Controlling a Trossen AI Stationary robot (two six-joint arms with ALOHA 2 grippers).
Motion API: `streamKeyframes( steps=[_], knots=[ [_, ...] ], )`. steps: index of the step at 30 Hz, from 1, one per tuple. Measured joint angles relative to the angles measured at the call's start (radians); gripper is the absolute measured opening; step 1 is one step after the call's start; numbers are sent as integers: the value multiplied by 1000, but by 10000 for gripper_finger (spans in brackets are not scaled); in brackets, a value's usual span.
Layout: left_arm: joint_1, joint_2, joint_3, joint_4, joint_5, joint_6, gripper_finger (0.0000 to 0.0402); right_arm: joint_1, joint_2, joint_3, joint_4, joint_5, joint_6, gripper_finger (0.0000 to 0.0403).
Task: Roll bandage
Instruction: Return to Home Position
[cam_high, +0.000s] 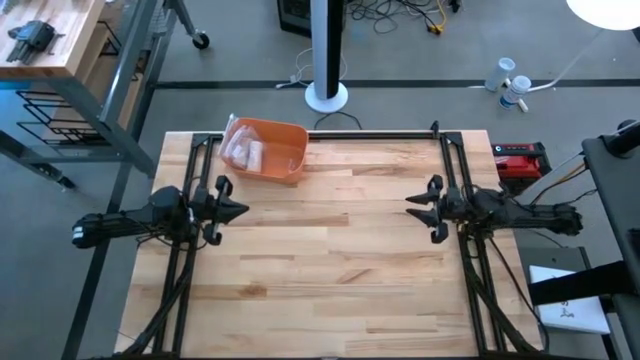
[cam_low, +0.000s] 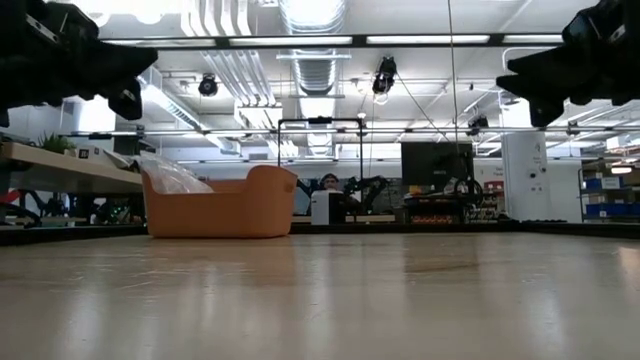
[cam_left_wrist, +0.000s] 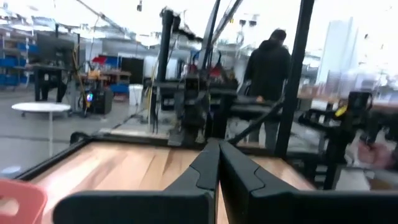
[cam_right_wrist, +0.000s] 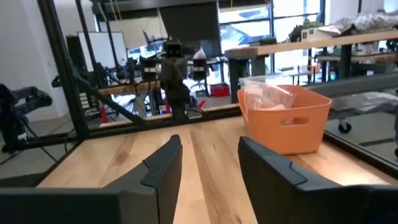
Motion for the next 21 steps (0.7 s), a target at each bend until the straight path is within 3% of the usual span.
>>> streamKeyframes(
  steps=[4, 9, 12, 15, 21],
  knots=[
    [0, -3, 0, -16, 2, 15, 0, 0, 2, 0, -20, 8, -29, 144],
    [0, -3, 0, -27, 8, -28, 0, -2, -2, -18, -19, 180, -34, 135],
    [0, 0, 0, -50, 8, -16, 0, -2, 19, -19, -20, 212, -43, 130],
    [0, 4, 0, -42, 8, 30, 0, -2, 49, -20, -29, 163, -40, 125],
    [0, 18, 0, -73, 8, 69, 0, -1, 131, -20, -58, -37, -75, 118]
  ],
)
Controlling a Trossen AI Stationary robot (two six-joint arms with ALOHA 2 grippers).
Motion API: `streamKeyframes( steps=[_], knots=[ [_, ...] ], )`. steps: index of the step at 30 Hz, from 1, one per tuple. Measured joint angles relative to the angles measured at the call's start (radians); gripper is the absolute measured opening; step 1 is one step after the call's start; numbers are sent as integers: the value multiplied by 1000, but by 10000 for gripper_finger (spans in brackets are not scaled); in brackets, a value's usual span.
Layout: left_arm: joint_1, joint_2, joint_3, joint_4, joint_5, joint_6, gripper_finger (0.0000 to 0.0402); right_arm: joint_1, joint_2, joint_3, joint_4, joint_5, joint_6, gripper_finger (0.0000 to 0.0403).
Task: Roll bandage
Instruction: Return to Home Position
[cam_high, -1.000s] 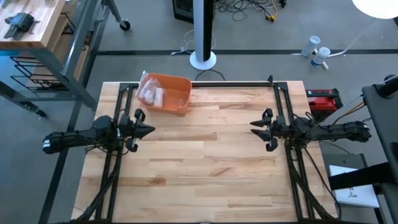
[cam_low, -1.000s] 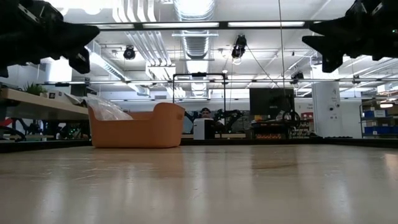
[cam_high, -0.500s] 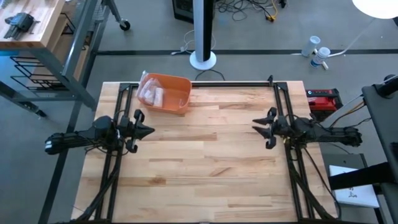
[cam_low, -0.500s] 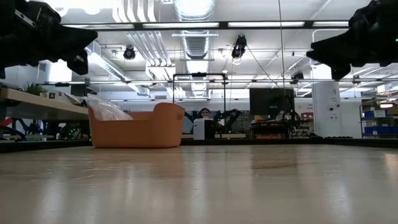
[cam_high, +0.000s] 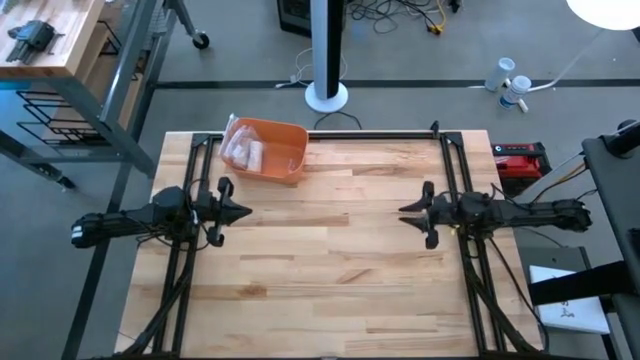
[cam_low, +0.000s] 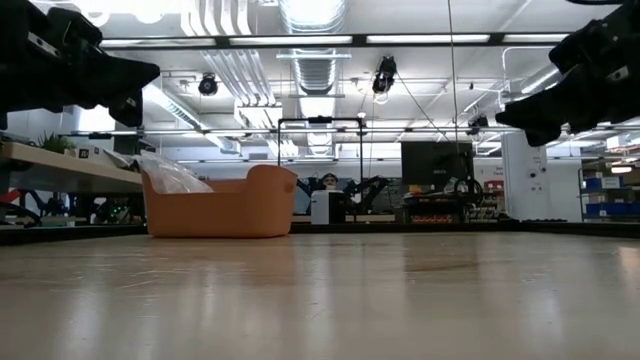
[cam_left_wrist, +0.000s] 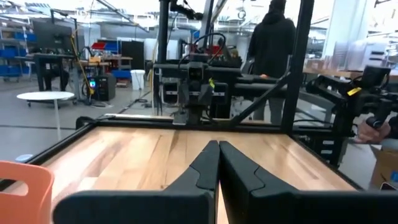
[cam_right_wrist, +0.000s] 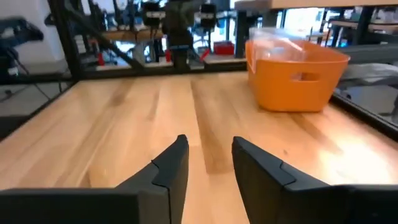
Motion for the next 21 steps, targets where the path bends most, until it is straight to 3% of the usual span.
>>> streamKeyframes(
  steps=[9, 17, 21],
  knots=[
    [0, 20, 0, -24, 0, 39, 0, -1, 35, -1, 75, 18, -30, 106],
    [0, 77, 0, -28, 0, 34, 0, -1, -35, -2, 49, 92, -96, 97],
    [0, 110, 2, -28, 0, 34, 0, -1, -25, -2, 32, 90, -9, 93]
  ],
)
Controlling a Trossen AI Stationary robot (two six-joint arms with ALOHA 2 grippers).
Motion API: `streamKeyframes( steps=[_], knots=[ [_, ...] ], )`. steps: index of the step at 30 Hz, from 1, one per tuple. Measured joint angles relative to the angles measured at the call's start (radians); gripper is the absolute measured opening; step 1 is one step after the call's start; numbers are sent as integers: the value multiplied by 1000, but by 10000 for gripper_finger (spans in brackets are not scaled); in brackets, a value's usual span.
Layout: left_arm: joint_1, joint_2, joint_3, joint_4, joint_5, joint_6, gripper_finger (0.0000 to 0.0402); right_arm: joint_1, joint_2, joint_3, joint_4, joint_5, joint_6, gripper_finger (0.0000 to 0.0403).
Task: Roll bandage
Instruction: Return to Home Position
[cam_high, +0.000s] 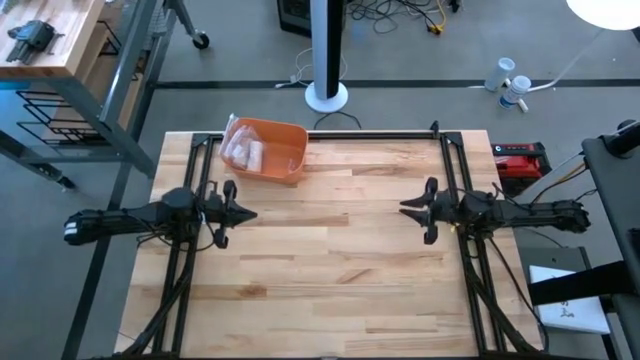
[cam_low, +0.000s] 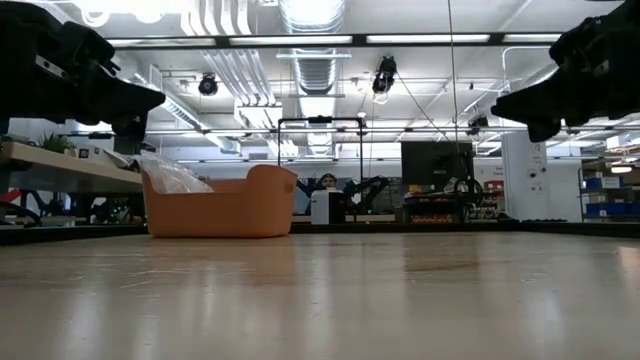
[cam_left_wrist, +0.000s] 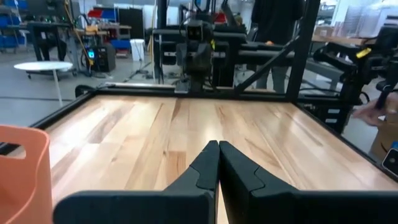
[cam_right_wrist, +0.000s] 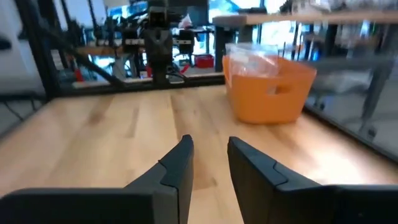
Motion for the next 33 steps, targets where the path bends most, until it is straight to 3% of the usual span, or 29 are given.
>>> streamKeyframes(
  steps=[6, 10, 33],
  knots=[
    [0, 49, 2, 3, 0, 0, 0, 0, 26, -1, 0, 0, 369, 85],
    [0, 81, 2, 2, 0, 0, 0, 0, 31, -1, 1, 0, 471, 80],
    [0, 221, 4, 2, 0, 0, 0, 0, 30, -1, 2, 0, 480, 55]
  ],
)
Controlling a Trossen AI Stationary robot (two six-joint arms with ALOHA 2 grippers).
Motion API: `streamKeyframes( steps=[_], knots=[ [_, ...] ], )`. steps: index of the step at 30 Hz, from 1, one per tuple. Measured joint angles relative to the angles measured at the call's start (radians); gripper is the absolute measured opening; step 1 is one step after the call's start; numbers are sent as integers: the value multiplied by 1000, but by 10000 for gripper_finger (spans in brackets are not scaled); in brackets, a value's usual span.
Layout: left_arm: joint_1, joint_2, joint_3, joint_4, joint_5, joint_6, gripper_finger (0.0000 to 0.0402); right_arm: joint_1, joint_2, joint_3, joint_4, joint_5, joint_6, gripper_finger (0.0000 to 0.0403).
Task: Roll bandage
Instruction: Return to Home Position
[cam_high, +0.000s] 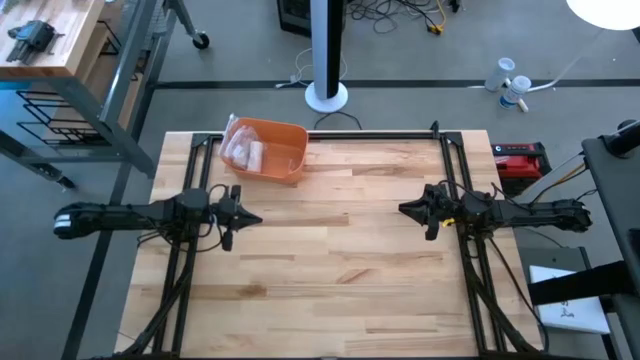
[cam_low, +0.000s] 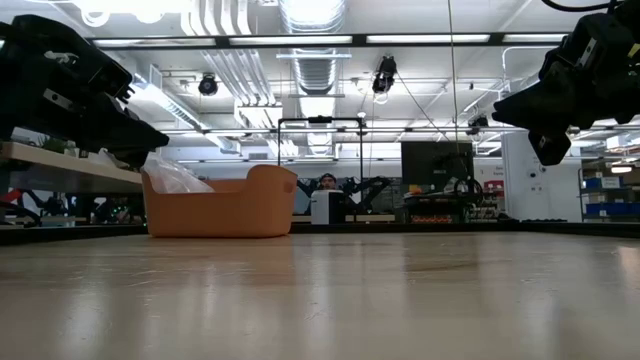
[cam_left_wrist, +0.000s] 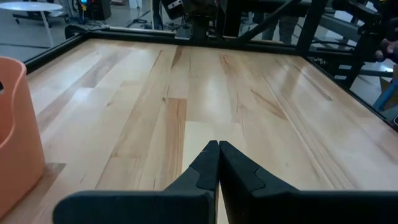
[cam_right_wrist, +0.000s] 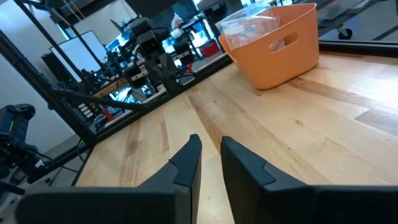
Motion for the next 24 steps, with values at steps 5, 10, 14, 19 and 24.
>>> streamKeyframes(
  steps=[5, 10, 14, 19, 24],
  knots=[
    [0, 20, 0, 0, 0, 0, 0, 0, 0, 0, 0, 0, 0, 65],
    [0, 37, 0, 0, 0, 0, 0, 0, 0, 4, 0, 0, 0, 74],
    [0, 48, 0, -1, 0, 0, 0, 0, 0, 10, -1, 0, 1, 80],
    [0, 60, 1, -2, 0, 0, 0, 0, 0, 14, 0, 0, 1, 86],
    [0, 70, 1, -3, 0, 0, 0, 0, 0, 16, 0, 0, 1, 86]
  ],
)
